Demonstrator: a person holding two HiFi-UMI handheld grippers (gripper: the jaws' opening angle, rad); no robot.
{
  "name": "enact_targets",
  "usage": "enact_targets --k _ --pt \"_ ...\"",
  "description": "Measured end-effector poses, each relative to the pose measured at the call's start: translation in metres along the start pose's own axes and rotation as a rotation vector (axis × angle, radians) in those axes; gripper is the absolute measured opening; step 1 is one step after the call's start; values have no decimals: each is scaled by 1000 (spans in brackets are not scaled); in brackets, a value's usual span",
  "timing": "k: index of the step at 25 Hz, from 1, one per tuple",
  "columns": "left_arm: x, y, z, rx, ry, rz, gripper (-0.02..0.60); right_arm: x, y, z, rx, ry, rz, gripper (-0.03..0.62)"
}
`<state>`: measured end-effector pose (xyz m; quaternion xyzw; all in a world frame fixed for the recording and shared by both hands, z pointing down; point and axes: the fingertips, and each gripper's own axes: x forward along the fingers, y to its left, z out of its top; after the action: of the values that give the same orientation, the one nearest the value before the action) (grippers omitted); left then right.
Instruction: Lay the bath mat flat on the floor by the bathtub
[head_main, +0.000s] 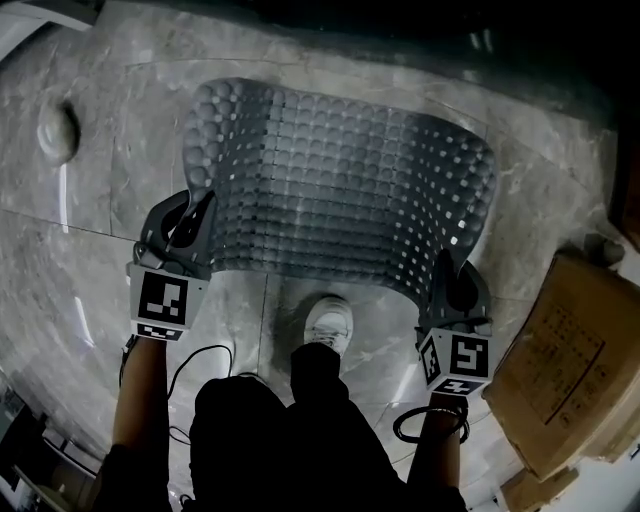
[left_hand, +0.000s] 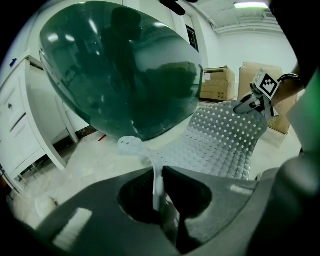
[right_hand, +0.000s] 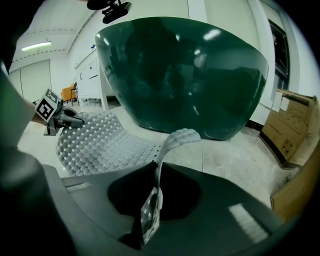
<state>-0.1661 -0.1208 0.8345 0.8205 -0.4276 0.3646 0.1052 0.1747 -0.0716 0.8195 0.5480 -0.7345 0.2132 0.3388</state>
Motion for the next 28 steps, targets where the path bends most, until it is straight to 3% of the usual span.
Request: enact_targets --k 7,15,25,28 --pt "8 24 -34 -41 10 50 17 19 -22 -21 -22 16 -19 43" --pt "24 49 -63 -5 47 66 17 43 -51 -50 -65 60 -63 44" --pt "48 68 -101 -13 151 96 20 68 -80 -79 -70 102 -73 44" --pt "53 73 -111 -50 175 106 22 73 -87 -84 -67 113 -71 46"
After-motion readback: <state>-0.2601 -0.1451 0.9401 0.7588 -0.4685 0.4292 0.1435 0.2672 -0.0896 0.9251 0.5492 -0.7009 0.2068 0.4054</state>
